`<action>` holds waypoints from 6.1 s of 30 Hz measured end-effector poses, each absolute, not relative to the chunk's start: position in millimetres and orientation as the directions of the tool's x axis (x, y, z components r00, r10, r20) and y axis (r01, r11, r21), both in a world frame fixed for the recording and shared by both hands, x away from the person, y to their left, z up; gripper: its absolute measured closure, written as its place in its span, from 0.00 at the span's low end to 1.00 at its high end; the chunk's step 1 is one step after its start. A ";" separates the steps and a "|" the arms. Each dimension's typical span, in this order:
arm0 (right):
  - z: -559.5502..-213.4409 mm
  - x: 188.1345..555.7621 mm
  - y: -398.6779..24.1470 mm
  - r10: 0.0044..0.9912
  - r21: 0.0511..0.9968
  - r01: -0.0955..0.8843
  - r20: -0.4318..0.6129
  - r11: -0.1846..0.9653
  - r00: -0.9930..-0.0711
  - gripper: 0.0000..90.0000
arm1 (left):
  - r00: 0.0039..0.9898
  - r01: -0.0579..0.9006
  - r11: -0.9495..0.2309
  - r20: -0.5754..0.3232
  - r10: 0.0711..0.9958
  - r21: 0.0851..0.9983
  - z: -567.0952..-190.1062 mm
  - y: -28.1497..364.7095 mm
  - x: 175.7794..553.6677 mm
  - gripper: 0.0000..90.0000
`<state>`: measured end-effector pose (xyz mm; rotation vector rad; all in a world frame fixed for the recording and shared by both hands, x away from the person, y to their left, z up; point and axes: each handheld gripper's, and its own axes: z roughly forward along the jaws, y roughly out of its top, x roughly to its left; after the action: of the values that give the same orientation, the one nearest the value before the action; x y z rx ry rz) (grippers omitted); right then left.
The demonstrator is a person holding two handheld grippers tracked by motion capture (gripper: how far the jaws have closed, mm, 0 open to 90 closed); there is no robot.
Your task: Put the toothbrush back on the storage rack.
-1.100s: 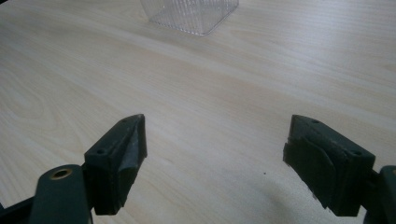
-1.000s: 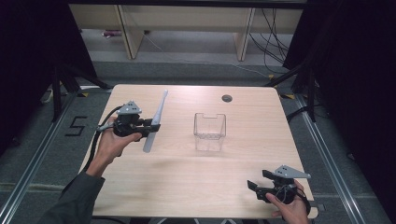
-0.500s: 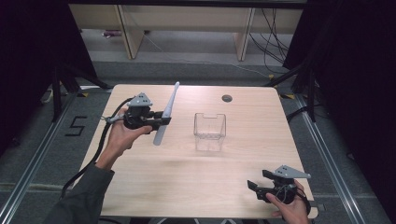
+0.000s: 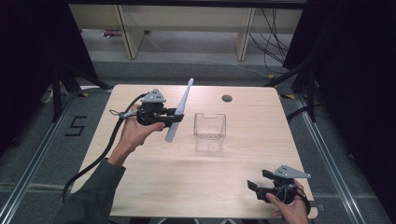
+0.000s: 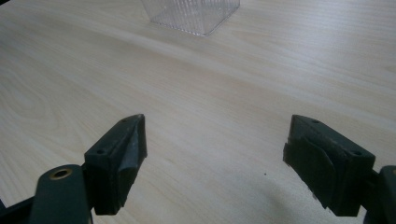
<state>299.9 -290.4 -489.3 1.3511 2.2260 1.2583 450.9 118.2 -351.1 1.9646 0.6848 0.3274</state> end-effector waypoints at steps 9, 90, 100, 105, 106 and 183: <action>-489.6 300.6 -291.0 0.815 0.778 0.592 0.197 0.209 -0.546 0.23 | 0.811 0.317 -0.361 -0.053 0.583 0.877 -345.8 99.0 461.7 0.74; -490.5 302.7 -291.4 0.799 0.788 0.562 0.159 0.251 -0.579 0.23 | 0.839 0.385 -0.559 -0.026 0.544 0.734 -420.0 -8.9 517.3 0.74; -490.4 302.7 -291.3 0.798 0.787 0.563 0.162 0.251 -0.581 0.23 | 0.844 0.398 -0.595 -0.025 0.536 0.699 -426.3 -9.0 521.8 0.73; -490.3 302.6 -291.5 0.798 0.788 0.562 0.161 0.251 -0.581 0.23 | 0.846 0.399 -0.599 -0.027 0.532 0.694 -427.3 -10.3 521.6 0.73; -490.3 302.6 -291.5 0.798 0.788 0.563 0.161 0.250 -0.581 0.23 | 0.849 0.404 -0.604 -0.037 0.527 0.687 -427.5 -10.3 522.6 0.73; -489.7 301.5 -290.1 0.801 0.779 0.581 0.185 0.234 -0.570 0.23 | 0.789 0.402 -0.491 -0.021 0.614 0.773 -358.8 65.5 455.6 0.31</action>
<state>301.5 -290.1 -489.7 1.2967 2.2551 1.2488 455.6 65.5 -358.8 2.1517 0.7507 0.3275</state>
